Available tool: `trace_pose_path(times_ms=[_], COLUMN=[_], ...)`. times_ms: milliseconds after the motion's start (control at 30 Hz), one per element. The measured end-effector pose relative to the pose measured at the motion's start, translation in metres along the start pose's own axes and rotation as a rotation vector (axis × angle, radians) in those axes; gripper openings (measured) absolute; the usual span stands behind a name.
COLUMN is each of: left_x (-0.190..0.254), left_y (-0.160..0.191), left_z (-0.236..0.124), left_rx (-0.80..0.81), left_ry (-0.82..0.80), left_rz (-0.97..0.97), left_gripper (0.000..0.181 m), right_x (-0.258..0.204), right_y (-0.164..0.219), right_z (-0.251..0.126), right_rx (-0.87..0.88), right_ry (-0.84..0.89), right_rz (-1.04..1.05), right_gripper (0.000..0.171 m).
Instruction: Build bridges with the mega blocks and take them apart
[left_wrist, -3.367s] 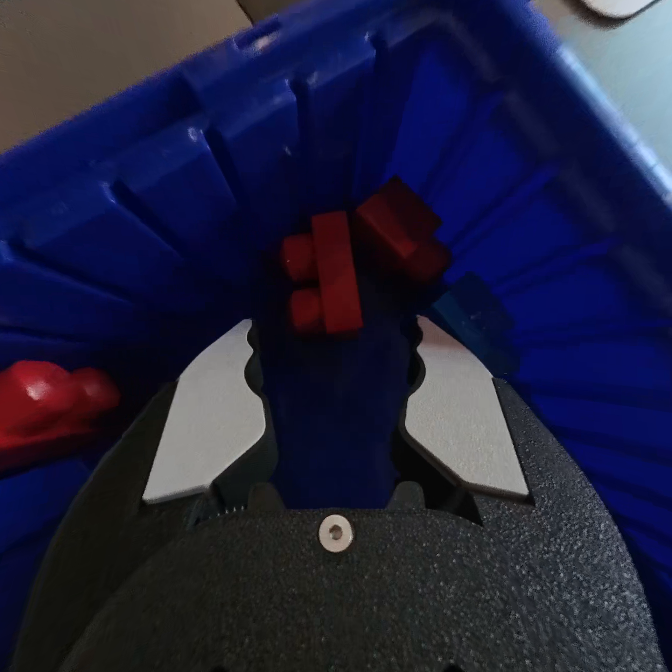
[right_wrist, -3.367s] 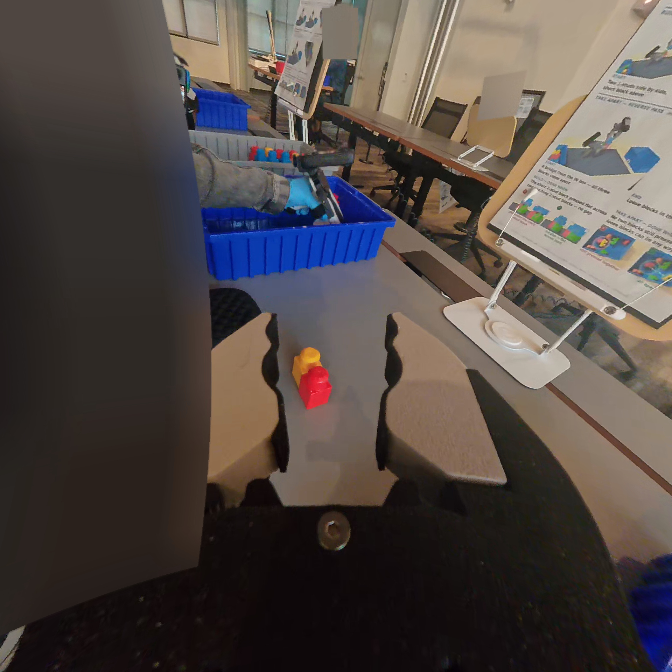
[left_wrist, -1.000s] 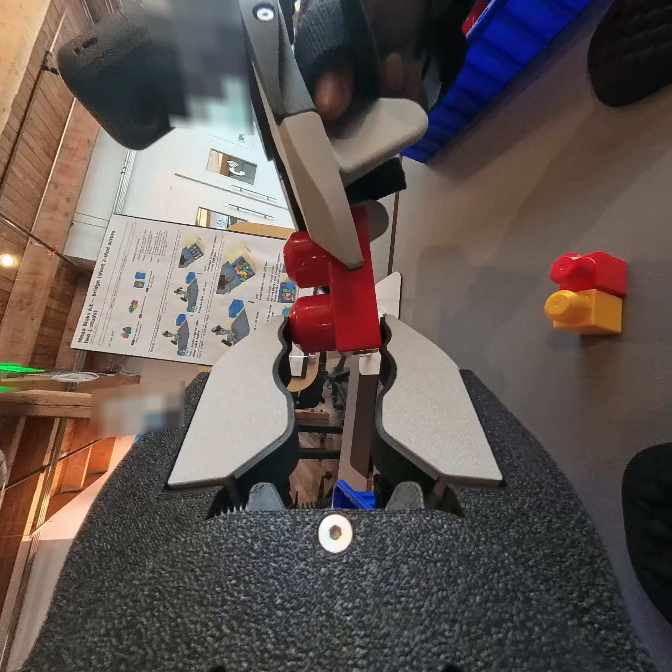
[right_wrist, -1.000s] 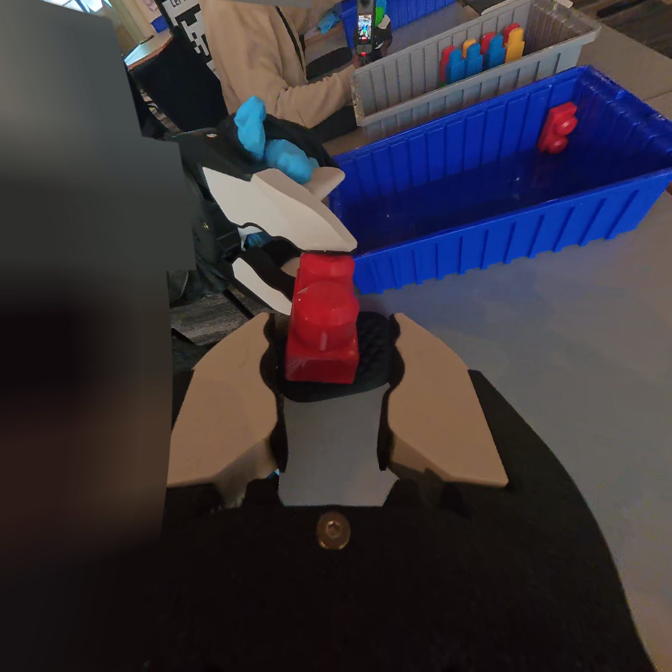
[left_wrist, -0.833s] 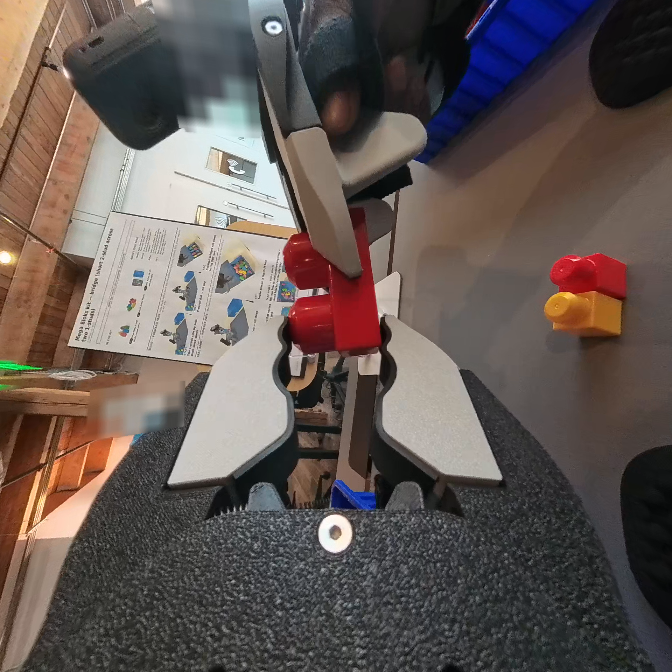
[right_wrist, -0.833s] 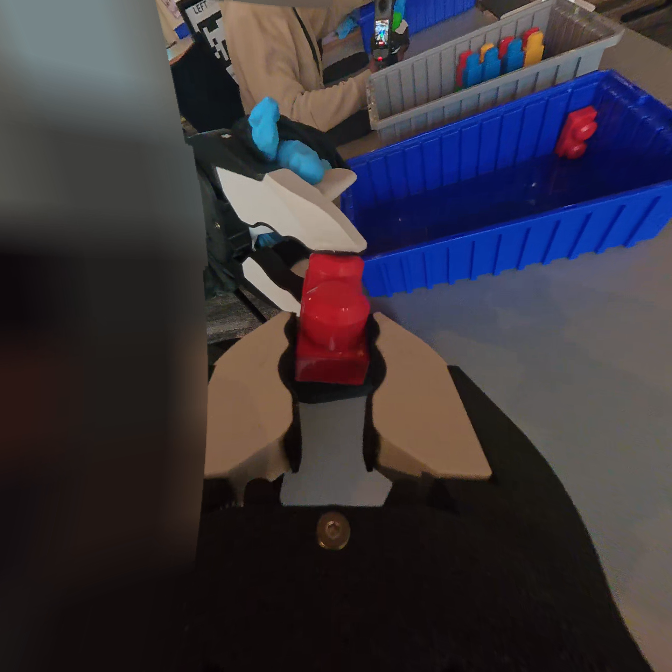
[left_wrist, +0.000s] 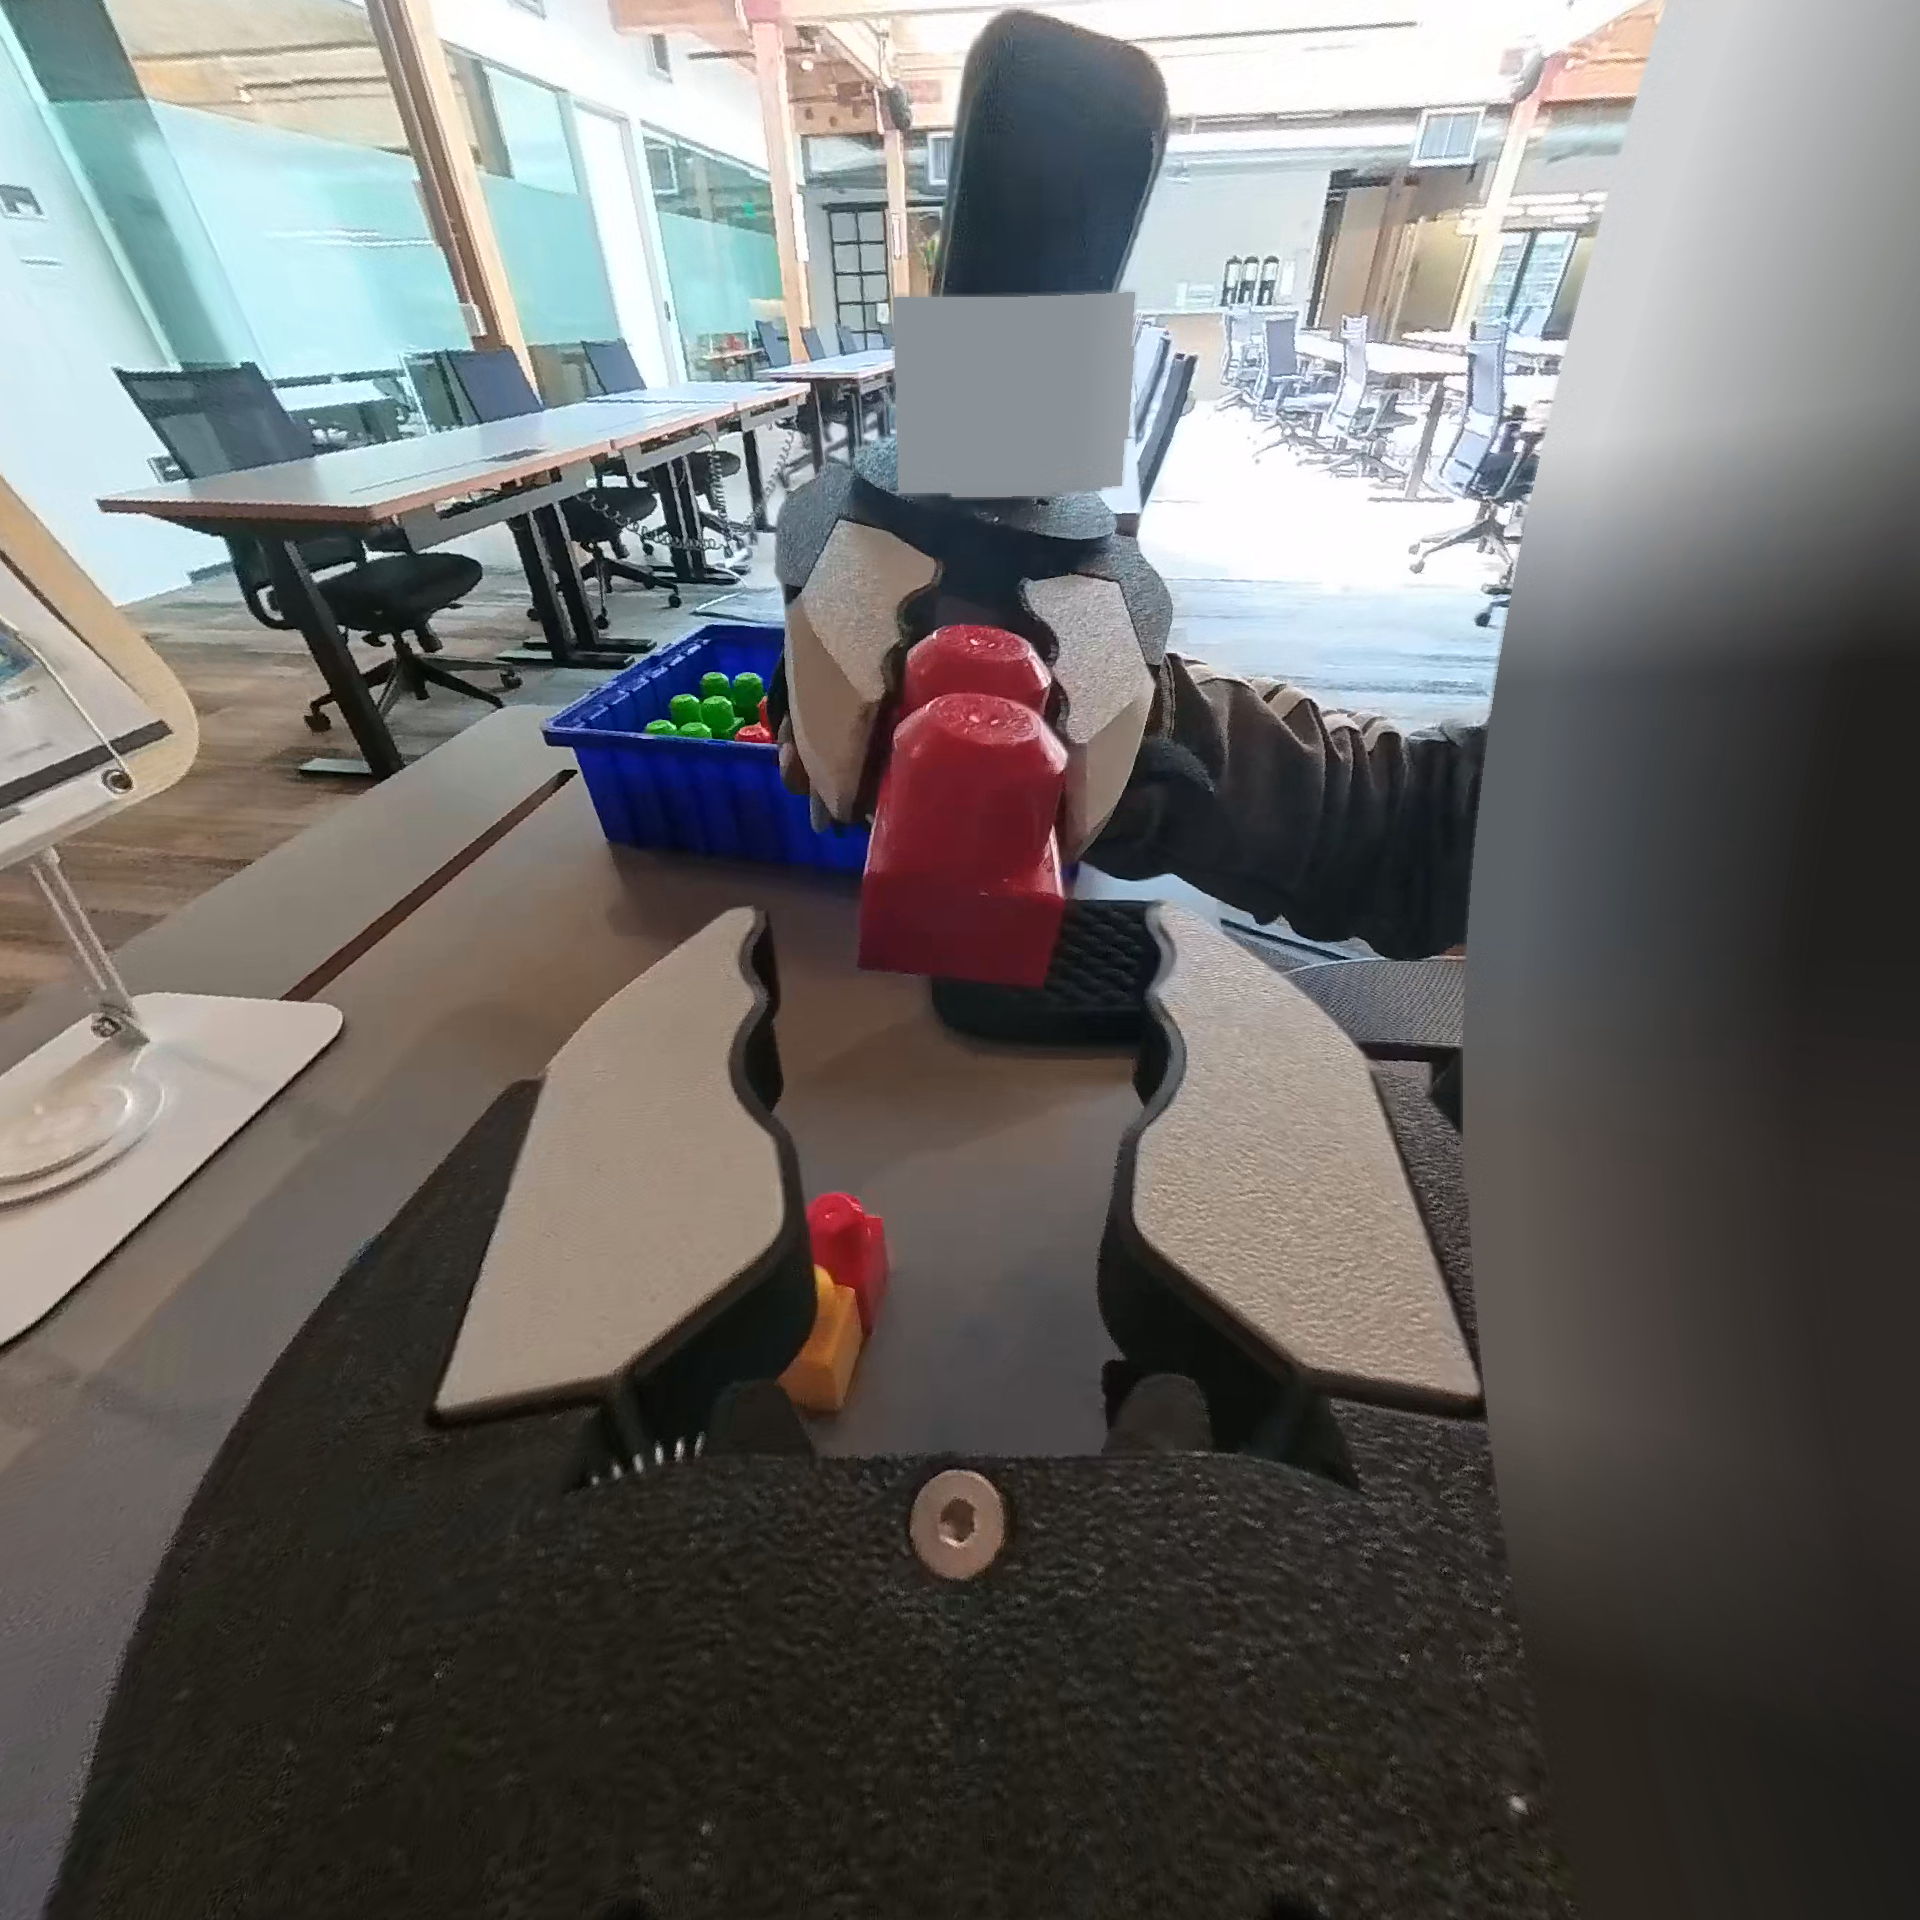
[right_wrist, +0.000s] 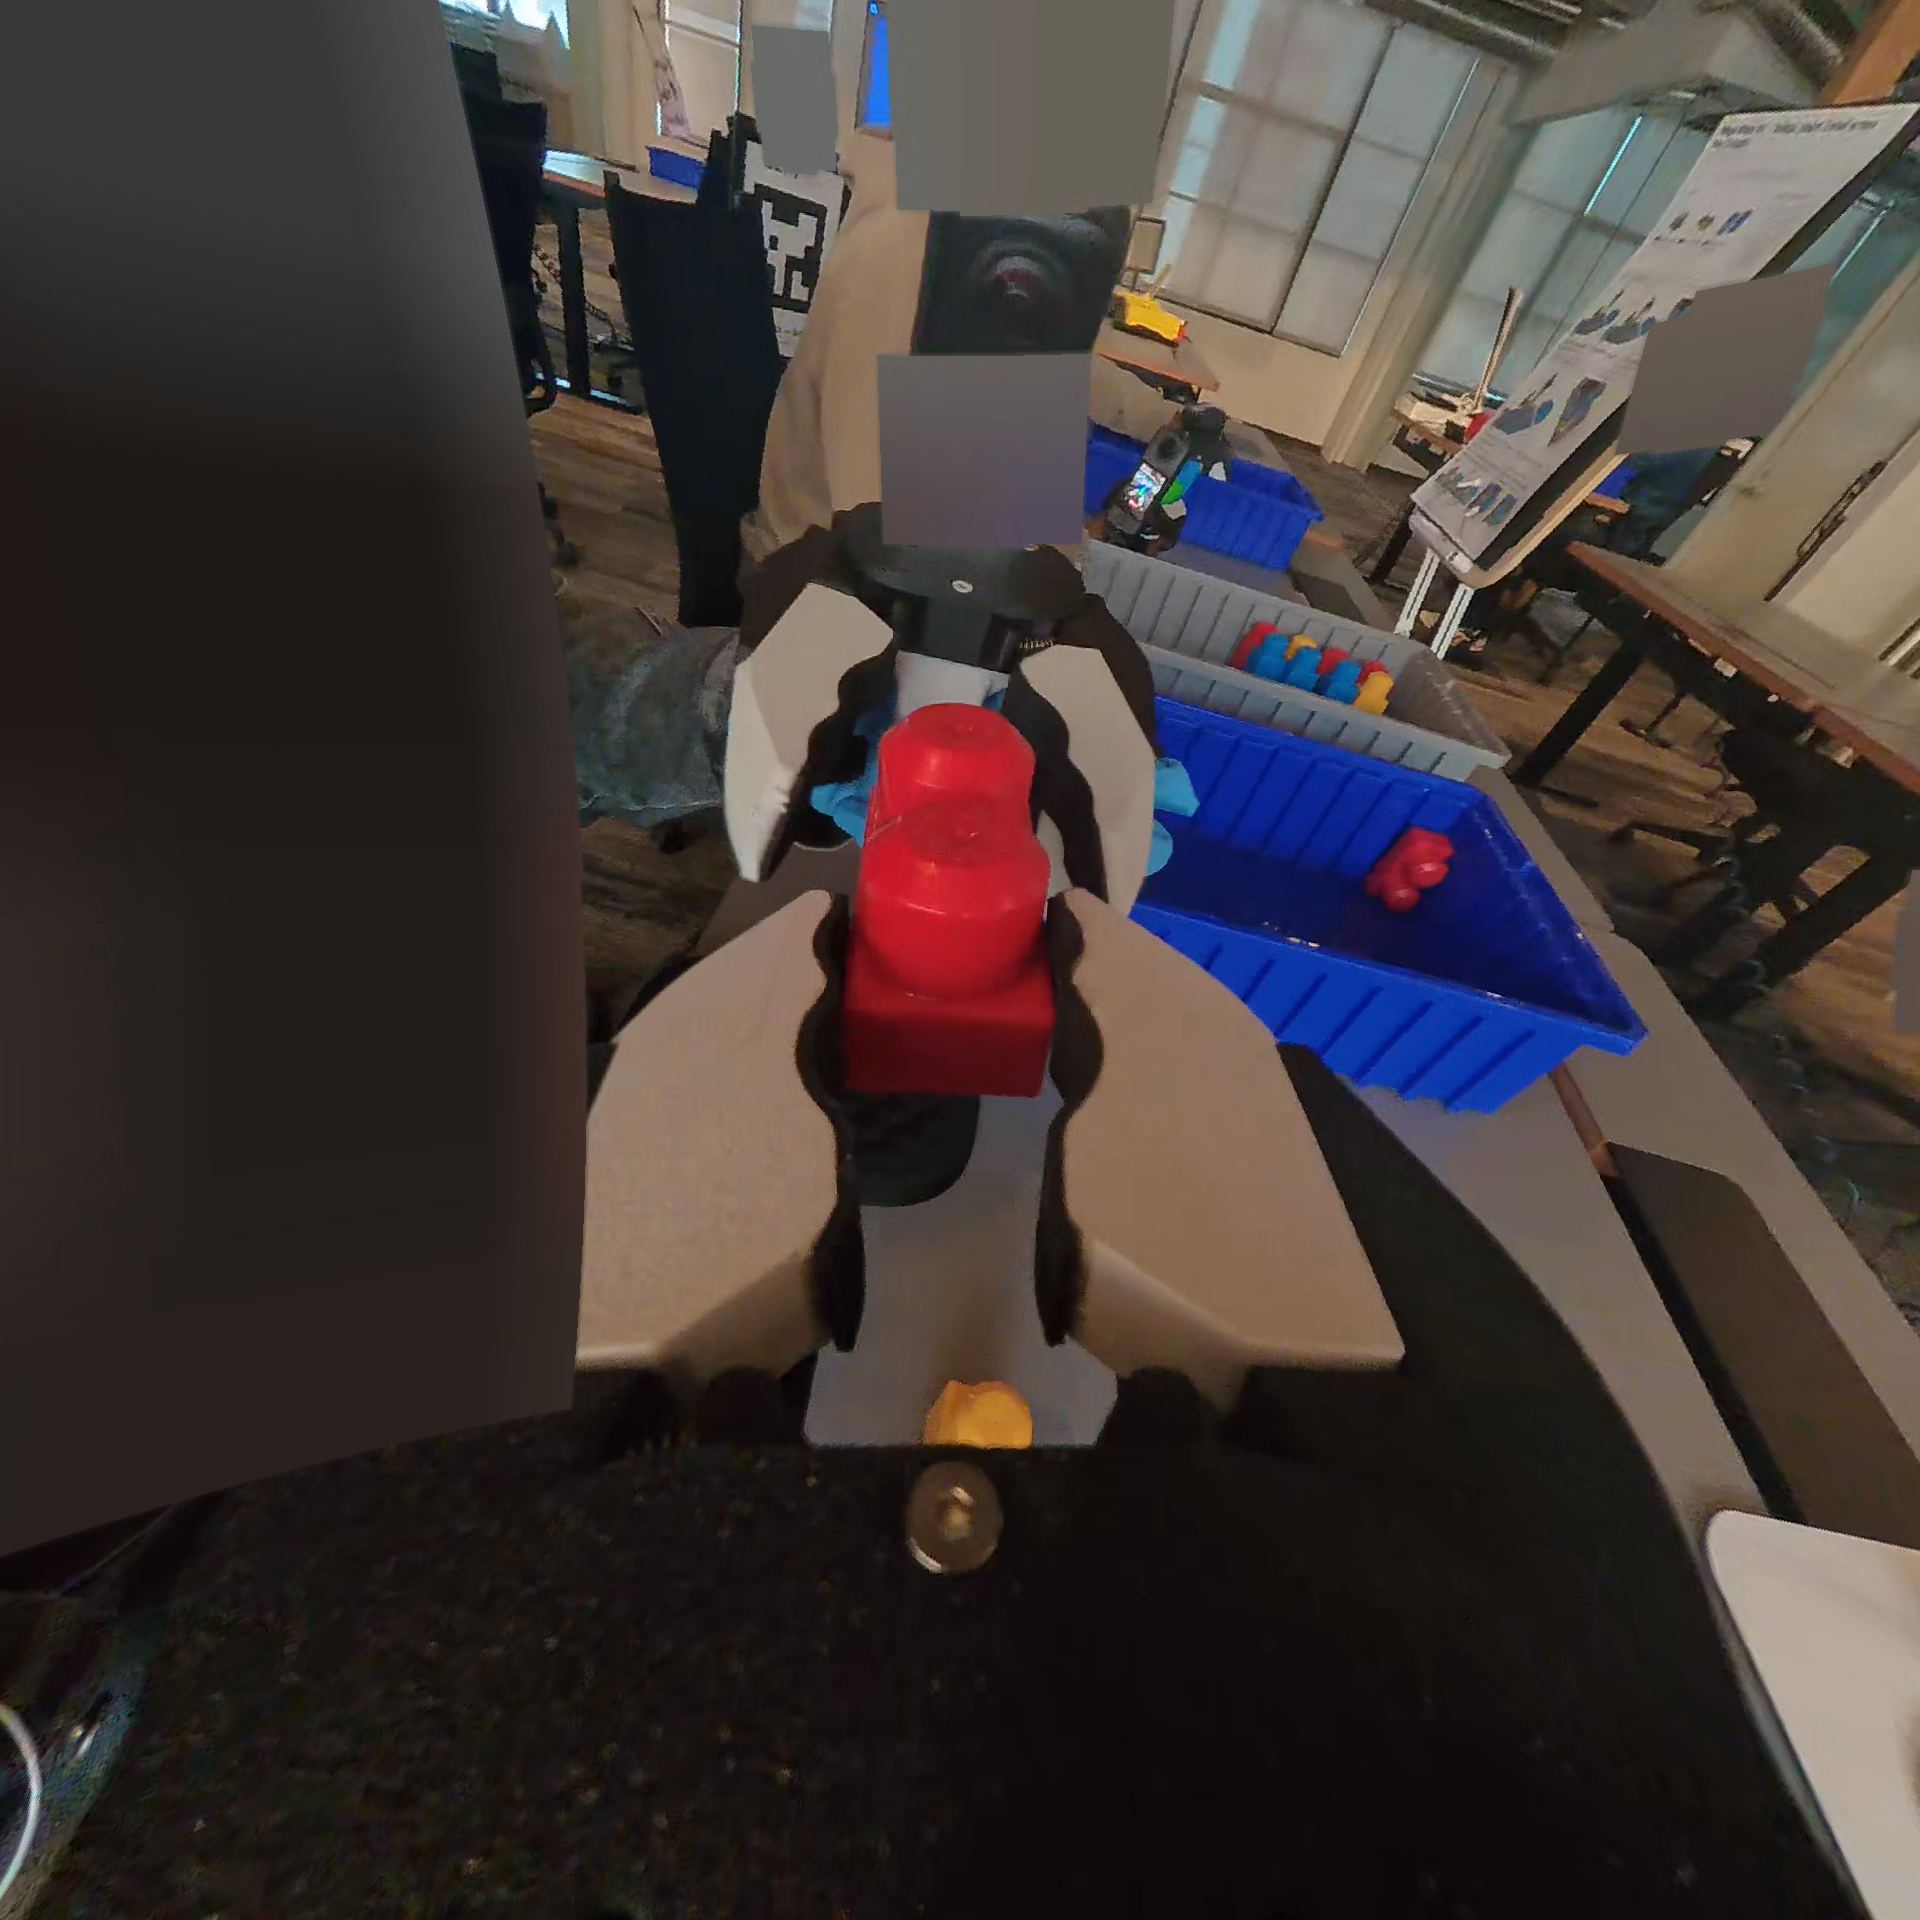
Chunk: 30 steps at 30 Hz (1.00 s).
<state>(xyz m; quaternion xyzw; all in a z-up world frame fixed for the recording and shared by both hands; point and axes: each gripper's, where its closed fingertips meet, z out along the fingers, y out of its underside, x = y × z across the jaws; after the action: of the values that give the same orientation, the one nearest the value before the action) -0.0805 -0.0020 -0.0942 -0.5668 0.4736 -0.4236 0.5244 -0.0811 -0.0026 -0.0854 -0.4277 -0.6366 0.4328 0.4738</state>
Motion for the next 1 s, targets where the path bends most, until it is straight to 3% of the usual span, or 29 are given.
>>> trace_pose_path(times_ms=[133, 333, 433, 633, 700, 800, 1000], left_x=[-0.002, -0.003, -0.001, -0.001, 0.001, -0.002, -0.005], left_y=[-0.009, -0.002, -0.003, 0.002, 0.004, 0.01, 0.017], left_z=[-0.004, 0.0, 0.0, -0.001, -0.001, 0.0, 0.006], left_rx=[0.061, 0.036, 0.046, 0.017, 0.013, -0.018, -0.029], left_ry=[-0.001, -0.004, 0.003, -0.017, -0.009, -0.031, -0.047], left_rz=[0.005, 0.007, 0.026, 0.067, 0.061, 0.058, 0.035], left_gripper=[0.051, 0.051, 0.036, 0.035, 0.035, 0.035, 0.035], right_x=[0.0, 0.0, 0.001, 0.001, 0.003, 0.004, 0.01], right_y=[0.0, 0.002, 0.003, 0.011, 0.018, 0.032, 0.025], right_z=[-0.001, 0.002, 0.002, 0.004, 0.003, -0.005, -0.019], right_rx=[0.009, 0.013, 0.011, -0.048, -0.15, -0.435, -0.927], right_ry=[-0.005, -0.011, -0.006, -0.023, -0.032, -0.071, -0.138], right_rz=[0.02, 0.036, 0.04, 0.077, 0.115, 0.147, 0.122], right_gripper=[0.036, 0.036, 0.036, 0.037, 0.06, 0.074, 0.062])
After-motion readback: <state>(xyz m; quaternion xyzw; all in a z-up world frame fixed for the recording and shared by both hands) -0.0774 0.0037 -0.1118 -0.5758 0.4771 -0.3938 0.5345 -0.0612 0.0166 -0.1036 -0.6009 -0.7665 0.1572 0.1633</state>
